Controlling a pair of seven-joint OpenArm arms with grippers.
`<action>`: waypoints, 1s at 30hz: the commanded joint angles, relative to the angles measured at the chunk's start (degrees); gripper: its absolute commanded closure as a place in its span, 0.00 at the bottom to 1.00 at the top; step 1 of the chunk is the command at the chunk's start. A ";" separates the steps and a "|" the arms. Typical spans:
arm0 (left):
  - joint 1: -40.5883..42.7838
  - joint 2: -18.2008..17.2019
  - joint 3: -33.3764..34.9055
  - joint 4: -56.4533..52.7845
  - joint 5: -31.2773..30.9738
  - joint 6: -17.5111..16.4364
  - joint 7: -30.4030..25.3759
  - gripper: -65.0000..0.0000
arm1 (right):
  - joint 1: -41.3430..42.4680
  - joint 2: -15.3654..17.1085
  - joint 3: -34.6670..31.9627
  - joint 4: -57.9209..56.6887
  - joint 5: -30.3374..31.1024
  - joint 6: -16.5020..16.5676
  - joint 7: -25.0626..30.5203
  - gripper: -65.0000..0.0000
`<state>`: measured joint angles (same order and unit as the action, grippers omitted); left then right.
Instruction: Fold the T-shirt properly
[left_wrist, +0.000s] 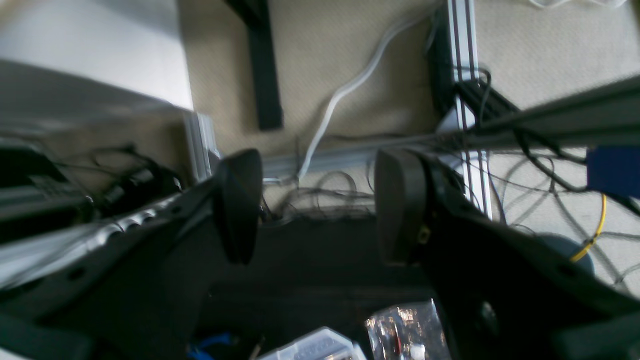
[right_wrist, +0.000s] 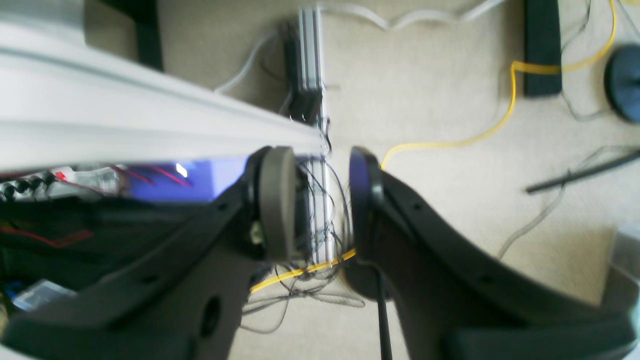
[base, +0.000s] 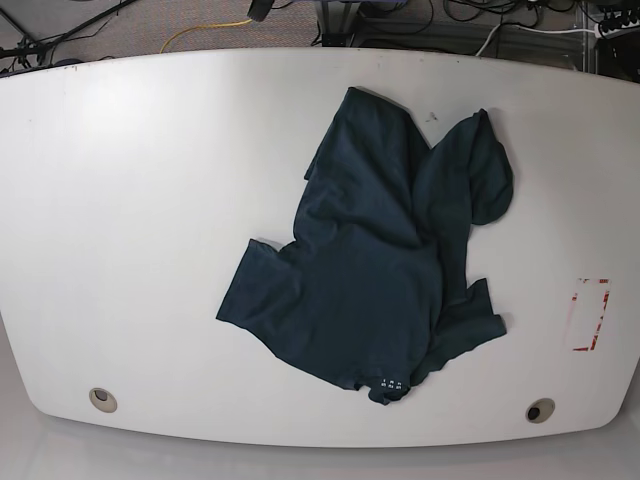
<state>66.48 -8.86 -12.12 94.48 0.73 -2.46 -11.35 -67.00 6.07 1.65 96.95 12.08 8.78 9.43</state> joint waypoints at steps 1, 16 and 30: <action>3.63 0.73 -1.64 6.58 -3.41 0.04 -1.17 0.49 | -2.49 -0.13 2.17 4.11 0.28 -0.20 1.16 0.73; 8.38 0.73 -2.08 19.68 -11.77 0.04 -1.44 0.49 | 3.22 0.13 8.33 18.79 -0.34 0.32 -4.38 0.73; 3.90 0.73 1.70 19.85 -11.85 0.04 -1.44 0.21 | 19.93 3.47 8.15 18.70 0.19 4.72 -17.12 0.72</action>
<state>69.60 -8.03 -10.83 113.45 -10.83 -2.46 -11.38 -47.35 9.21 9.58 114.61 12.05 12.16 -7.94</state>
